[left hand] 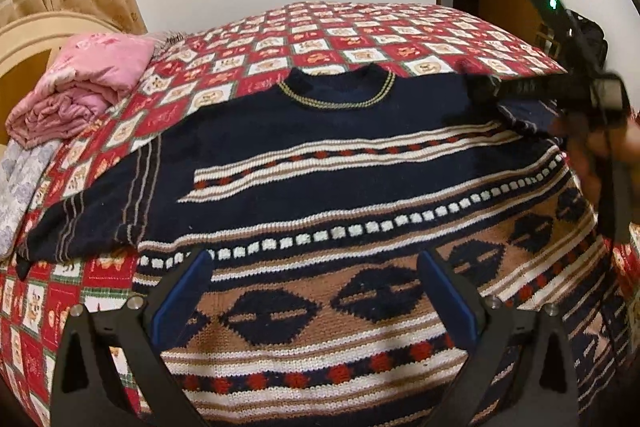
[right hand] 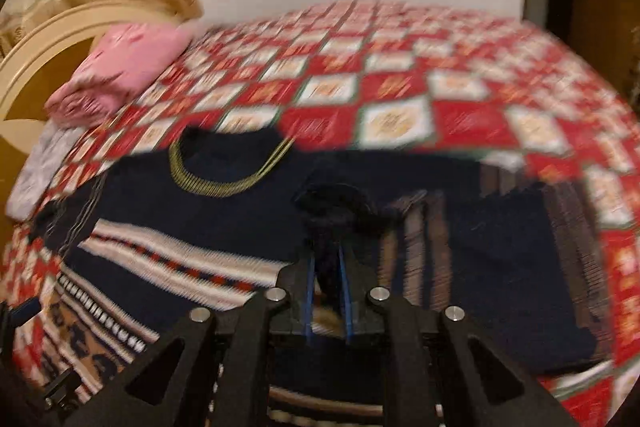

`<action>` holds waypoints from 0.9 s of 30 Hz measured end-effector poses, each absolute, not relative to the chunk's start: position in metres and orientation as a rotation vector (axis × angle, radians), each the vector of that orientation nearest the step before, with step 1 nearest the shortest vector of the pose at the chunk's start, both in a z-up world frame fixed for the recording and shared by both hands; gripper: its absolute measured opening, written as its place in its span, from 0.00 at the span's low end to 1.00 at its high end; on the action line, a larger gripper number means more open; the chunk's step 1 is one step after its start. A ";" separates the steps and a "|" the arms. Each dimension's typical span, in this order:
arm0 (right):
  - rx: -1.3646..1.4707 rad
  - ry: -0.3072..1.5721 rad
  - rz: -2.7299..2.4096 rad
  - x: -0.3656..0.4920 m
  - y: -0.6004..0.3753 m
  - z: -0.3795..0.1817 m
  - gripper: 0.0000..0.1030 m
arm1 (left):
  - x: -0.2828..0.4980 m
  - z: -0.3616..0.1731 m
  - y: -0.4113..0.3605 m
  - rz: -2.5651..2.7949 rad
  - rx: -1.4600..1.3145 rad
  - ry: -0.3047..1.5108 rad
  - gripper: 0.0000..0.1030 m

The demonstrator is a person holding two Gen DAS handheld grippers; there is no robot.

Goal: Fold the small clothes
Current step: 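Carry the held sleeve across the sweater body with the right tool and release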

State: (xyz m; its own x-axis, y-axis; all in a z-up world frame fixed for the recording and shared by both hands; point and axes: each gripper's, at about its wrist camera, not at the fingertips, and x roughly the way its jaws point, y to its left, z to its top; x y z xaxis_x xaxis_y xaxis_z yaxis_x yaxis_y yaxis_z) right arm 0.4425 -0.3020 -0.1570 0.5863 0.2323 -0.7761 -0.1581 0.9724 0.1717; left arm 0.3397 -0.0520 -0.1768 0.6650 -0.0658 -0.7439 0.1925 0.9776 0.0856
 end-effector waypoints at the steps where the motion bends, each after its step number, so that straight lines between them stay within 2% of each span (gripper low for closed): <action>1: 0.109 0.932 0.256 0.442 -0.302 -0.161 0.51 | 0.340 -0.178 -0.051 -0.148 0.153 0.839 1.00; 2: 0.147 0.934 0.294 0.437 -0.306 -0.162 0.65 | 0.344 -0.178 -0.050 -0.150 0.144 0.844 1.00; 3: 0.174 0.918 0.312 0.430 -0.308 -0.161 0.74 | 0.345 -0.178 -0.050 -0.155 0.139 0.845 1.00; 8: 0.324 0.788 0.313 0.390 -0.369 -0.140 0.74 | 0.363 -0.178 -0.071 -0.225 0.091 0.862 1.00; 14: 0.263 0.643 0.064 0.351 -0.436 -0.136 0.74 | 0.401 -0.179 -0.127 -0.324 0.056 0.883 1.00; 17: 0.299 0.570 0.011 0.337 -0.463 -0.141 0.74 | 0.424 -0.180 -0.154 -0.357 0.042 0.901 0.90; 21: 0.309 0.459 -0.027 0.324 -0.476 -0.140 0.75 | 0.461 -0.186 -0.192 -0.384 0.026 0.940 0.85; 27: 0.295 0.455 0.002 0.319 -0.478 -0.141 0.75 | 0.500 -0.208 -0.203 -0.332 -0.047 1.029 0.83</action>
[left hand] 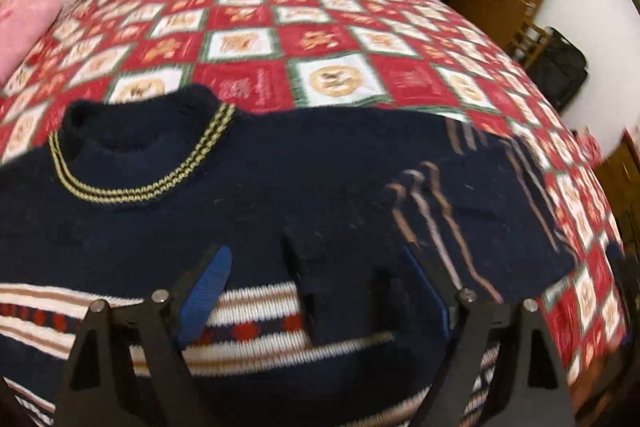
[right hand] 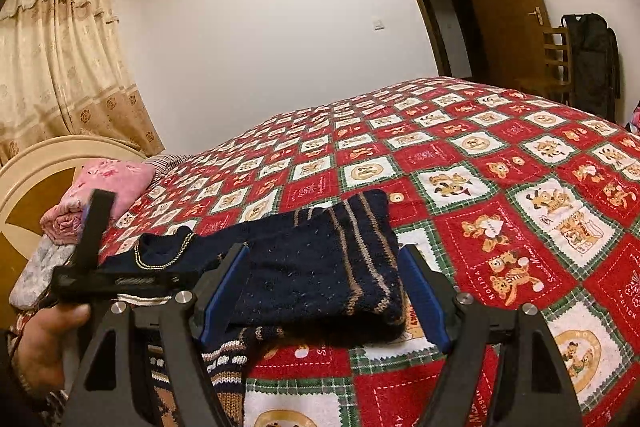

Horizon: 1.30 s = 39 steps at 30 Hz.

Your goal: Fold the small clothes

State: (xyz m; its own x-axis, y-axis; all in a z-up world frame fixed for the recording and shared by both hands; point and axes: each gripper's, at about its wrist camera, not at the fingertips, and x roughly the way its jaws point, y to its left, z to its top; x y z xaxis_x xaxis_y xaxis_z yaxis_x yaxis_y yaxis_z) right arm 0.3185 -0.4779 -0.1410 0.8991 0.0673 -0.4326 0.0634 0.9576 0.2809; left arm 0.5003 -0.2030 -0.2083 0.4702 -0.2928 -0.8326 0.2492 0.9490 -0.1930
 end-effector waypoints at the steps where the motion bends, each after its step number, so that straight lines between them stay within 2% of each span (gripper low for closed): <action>1: 0.292 0.456 0.006 0.317 -0.477 -0.141 0.75 | 0.503 -0.212 -0.202 -0.327 -0.073 1.041 0.83; 3: 0.297 0.455 0.015 0.315 -0.478 -0.140 0.75 | 0.507 -0.219 -0.201 -0.334 -0.119 1.067 0.77; 6: 0.318 0.450 0.010 0.313 -0.482 -0.140 0.75 | 0.505 -0.219 -0.203 -0.344 -0.144 1.058 0.77; 8: 0.337 0.456 0.007 0.313 -0.484 -0.141 0.75 | 0.503 -0.217 -0.204 -0.357 -0.167 1.063 0.69; 10: 0.344 0.455 0.002 0.313 -0.485 -0.141 0.75 | 0.500 -0.216 -0.208 -0.376 -0.168 1.073 0.49; 15: 0.343 0.460 0.007 0.314 -0.483 -0.142 0.75 | 0.501 -0.217 -0.207 -0.383 -0.205 1.078 0.45; 18: 0.321 0.464 0.016 0.314 -0.478 -0.143 0.75 | 0.503 -0.217 -0.203 -0.356 -0.200 1.077 0.13; 27: 0.311 0.481 0.020 0.316 -0.476 -0.147 0.75 | 0.493 -0.170 -0.178 -0.387 -0.191 1.005 0.10; 34: 0.296 0.481 0.036 0.314 -0.468 -0.145 0.75 | 0.484 -0.133 -0.122 -0.371 -0.226 0.970 0.10; 39: 0.270 0.502 0.088 0.312 -0.452 -0.144 0.75 | 0.479 -0.128 -0.084 -0.331 -0.230 0.964 0.10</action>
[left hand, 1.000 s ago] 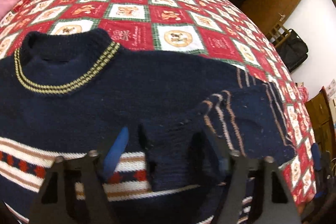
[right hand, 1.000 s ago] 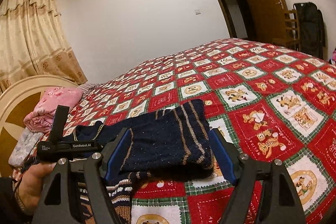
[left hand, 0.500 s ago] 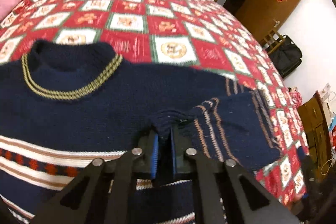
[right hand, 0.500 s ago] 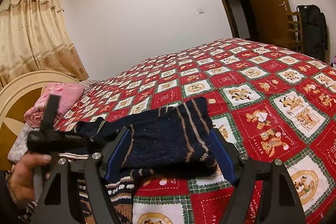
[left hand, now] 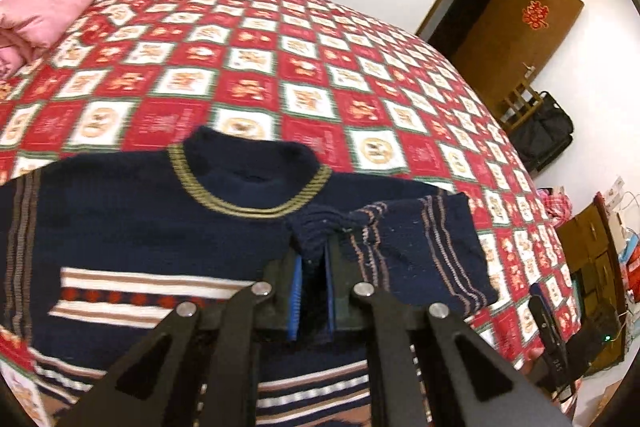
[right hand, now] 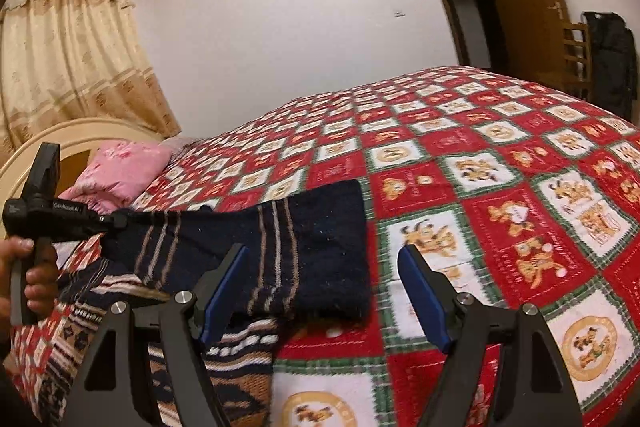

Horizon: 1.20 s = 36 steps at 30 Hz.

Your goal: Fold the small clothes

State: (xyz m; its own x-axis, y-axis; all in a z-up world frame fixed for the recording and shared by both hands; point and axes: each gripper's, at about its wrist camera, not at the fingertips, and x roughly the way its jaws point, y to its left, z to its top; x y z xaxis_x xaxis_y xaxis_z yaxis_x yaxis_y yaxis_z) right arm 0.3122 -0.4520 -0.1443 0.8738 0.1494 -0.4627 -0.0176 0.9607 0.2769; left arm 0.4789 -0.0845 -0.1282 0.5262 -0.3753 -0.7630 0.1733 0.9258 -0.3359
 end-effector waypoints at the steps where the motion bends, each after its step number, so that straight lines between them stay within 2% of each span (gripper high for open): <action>1: 0.262 0.502 0.093 0.312 -0.449 -0.145 0.75 | 0.479 -0.129 -0.076 -0.319 -0.233 0.966 0.10; 12: 0.214 0.519 0.171 0.310 -0.429 -0.151 0.75 | 0.486 -0.135 -0.014 -0.202 -0.256 0.968 0.10; 30: 0.226 0.591 0.225 0.328 -0.407 -0.149 0.76 | 0.503 -0.199 0.019 -0.093 -0.229 1.080 0.10; 32: 0.208 0.609 0.252 0.340 -0.394 -0.142 0.76 | 0.505 -0.201 0.019 -0.090 -0.216 1.079 0.12; 34: 0.163 0.637 0.292 0.356 -0.375 -0.137 0.76 | 0.507 -0.200 0.020 -0.066 -0.189 1.067 0.19; 36: 0.102 0.705 0.275 0.374 -0.358 -0.143 0.75 | 0.508 -0.200 0.022 -0.048 -0.158 1.060 0.20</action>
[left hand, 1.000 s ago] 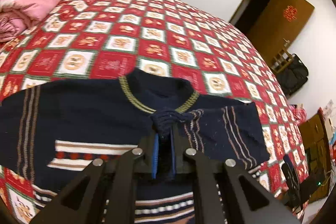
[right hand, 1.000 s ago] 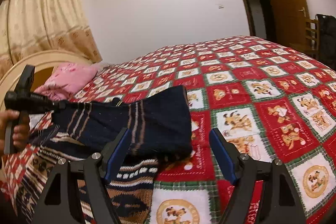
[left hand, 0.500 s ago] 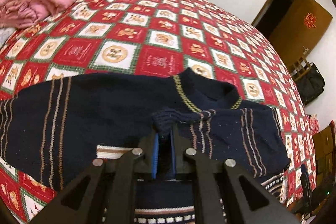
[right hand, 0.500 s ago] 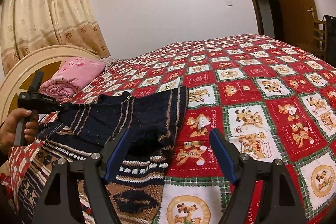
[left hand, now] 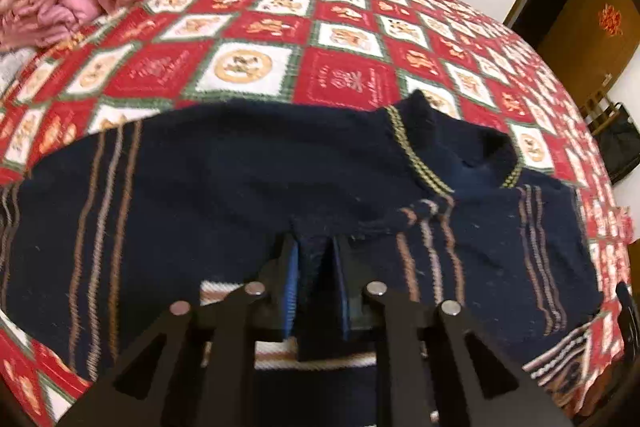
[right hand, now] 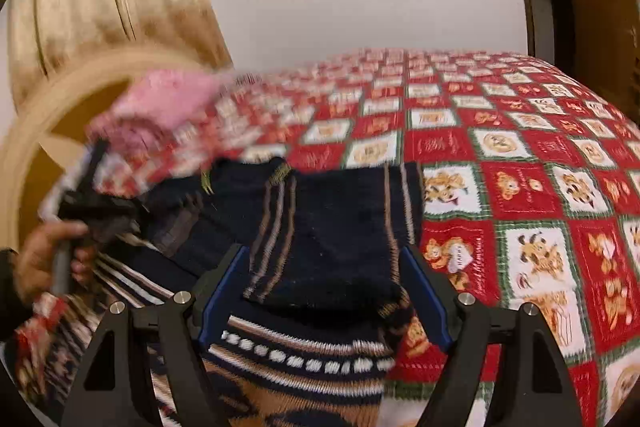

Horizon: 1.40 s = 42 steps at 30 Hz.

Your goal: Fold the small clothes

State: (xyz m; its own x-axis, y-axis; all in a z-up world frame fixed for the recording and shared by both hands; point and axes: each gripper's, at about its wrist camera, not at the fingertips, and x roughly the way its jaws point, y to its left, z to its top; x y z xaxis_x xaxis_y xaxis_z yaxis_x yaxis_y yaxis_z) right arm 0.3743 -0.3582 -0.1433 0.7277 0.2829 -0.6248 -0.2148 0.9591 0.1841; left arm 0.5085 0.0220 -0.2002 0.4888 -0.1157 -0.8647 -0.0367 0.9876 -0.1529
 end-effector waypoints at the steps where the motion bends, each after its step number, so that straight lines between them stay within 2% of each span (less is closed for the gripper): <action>1: 0.090 0.759 0.270 0.384 -0.353 -0.152 0.75 | 0.509 -0.200 0.025 -0.045 -0.152 1.058 0.21; 3: 0.084 0.859 0.264 0.393 -0.350 -0.172 0.75 | 0.507 -0.200 0.035 -0.041 -0.155 1.058 0.29; 4: 0.071 0.885 0.260 0.394 -0.349 -0.179 0.75 | 0.505 -0.200 0.041 -0.043 -0.160 1.056 0.37; 6: -0.010 0.911 0.234 0.391 -0.346 -0.193 0.76 | 0.500 -0.197 0.055 -0.026 -0.162 1.043 0.45; 11: -0.021 0.891 0.220 0.380 -0.351 -0.184 0.76 | 0.475 -0.190 0.069 -0.062 -0.158 1.013 0.45; 14: 0.031 0.864 0.236 0.376 -0.346 -0.172 0.76 | 0.461 -0.189 0.054 -0.136 -0.141 1.012 0.45; 21: -0.081 0.876 0.288 0.378 -0.284 -0.177 0.76 | 0.474 -0.205 0.020 -0.118 -0.096 1.057 0.46; 23: -0.092 0.904 0.271 0.383 -0.279 -0.189 0.76 | 0.474 -0.210 0.017 -0.121 -0.089 1.054 0.48; 25: -0.087 0.936 0.252 0.386 -0.280 -0.200 0.76 | 0.470 -0.210 0.016 -0.116 -0.068 1.040 0.54; 28: -0.110 0.941 0.231 0.384 -0.276 -0.200 0.76 | 0.463 -0.207 0.025 -0.142 -0.109 1.034 0.54; 30: -0.096 0.936 0.231 0.376 -0.275 -0.192 0.76 | 0.454 -0.200 0.036 -0.157 -0.146 1.029 0.55; 35: -0.137 0.844 0.296 0.339 -0.254 -0.173 0.76 | 0.423 -0.183 0.090 -0.087 -0.138 0.945 0.66; 42: -0.184 0.823 0.381 0.303 -0.210 -0.171 0.76 | 0.394 -0.173 0.210 0.162 -0.183 0.905 0.66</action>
